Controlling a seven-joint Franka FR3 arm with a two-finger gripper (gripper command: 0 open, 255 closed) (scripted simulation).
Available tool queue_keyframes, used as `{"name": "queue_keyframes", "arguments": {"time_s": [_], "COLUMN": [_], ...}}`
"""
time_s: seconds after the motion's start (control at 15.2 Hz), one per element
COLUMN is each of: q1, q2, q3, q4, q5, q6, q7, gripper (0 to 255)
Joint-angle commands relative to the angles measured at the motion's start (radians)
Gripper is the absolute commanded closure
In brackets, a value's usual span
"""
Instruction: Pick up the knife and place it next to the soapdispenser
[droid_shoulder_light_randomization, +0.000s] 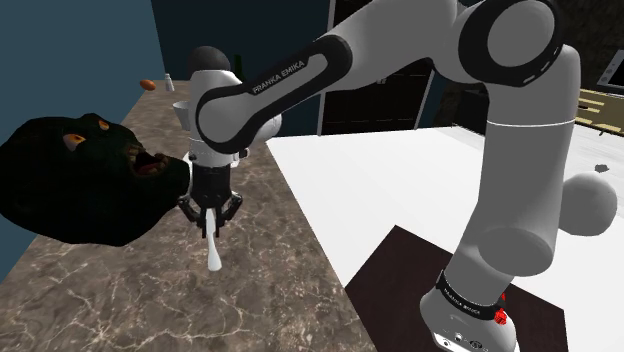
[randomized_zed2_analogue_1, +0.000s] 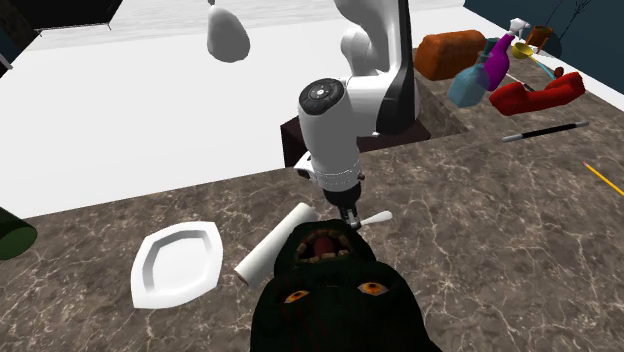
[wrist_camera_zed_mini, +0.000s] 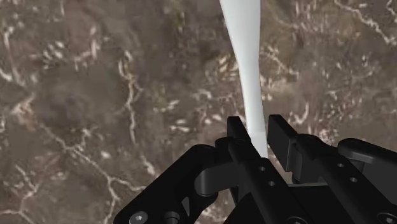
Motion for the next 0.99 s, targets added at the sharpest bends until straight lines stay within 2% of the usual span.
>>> {"name": "queue_keyframes", "arguments": {"time_s": [0.0, 0.92], "q1": [-0.003, -0.015], "q2": [-0.013, -0.09], "q3": [0.002, 0.009], "q4": [0.011, 0.11], "q5": [0.004, 0.026], "q6": [-0.024, -0.193], "q7": [0.001, 0.015], "gripper": [255, 255]}}
